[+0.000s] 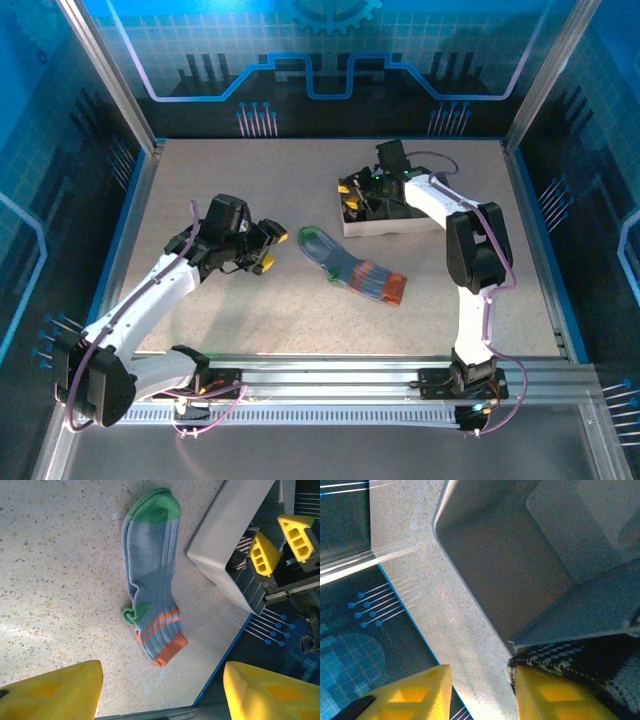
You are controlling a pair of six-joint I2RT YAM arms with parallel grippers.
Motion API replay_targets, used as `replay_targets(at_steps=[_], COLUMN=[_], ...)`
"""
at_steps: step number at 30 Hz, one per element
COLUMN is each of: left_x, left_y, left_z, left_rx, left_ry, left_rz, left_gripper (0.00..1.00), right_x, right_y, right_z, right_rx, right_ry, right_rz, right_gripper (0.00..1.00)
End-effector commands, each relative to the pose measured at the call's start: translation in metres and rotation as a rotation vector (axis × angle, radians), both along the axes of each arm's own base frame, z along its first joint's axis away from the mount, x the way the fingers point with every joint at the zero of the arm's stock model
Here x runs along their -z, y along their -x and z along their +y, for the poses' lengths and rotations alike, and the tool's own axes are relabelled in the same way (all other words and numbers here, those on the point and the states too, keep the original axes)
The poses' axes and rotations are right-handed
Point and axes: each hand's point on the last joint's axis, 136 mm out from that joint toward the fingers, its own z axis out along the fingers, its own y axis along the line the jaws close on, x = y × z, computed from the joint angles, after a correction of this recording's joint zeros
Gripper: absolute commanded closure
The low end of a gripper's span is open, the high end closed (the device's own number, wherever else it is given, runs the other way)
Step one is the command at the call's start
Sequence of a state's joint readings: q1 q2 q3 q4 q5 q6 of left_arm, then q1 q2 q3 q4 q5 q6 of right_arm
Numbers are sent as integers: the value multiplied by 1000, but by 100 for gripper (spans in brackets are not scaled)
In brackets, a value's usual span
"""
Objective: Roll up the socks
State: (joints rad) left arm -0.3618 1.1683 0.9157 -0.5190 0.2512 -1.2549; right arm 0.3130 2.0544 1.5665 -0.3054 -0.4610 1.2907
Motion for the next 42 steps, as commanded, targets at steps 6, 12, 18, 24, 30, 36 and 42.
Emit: replay_targets(at_steps=[6,12,18,24,30,36,42], left_x=[10,28,61,103,125,152,157], left_y=[5,-2,-9,-15,-27,-34,-63], left_z=[0,-29,-88,-125,-131,-105,-62], left_rx=[18,74,168,179,170,95,23], left_ry=[-5,10,14,47,2,-43,-70], left_rz=[31,76,145,225,269,332,319], left_gripper=[34,35,36,33,32,32,32], right_x=[-143,-121,-12,46,77,102,96], right_y=[16,88,176,175,164,196,237], right_z=[-40,-112,-134,-130,-125,-110,-40], right_rx=[20,68,-77,-160,-192,-280,-439], right_ry=[135,407,425,430,428,434,358], right_rz=[-439,-475,-215,-127,-73,38,11], right_gripper=[50,46,44,46,41,41,42])
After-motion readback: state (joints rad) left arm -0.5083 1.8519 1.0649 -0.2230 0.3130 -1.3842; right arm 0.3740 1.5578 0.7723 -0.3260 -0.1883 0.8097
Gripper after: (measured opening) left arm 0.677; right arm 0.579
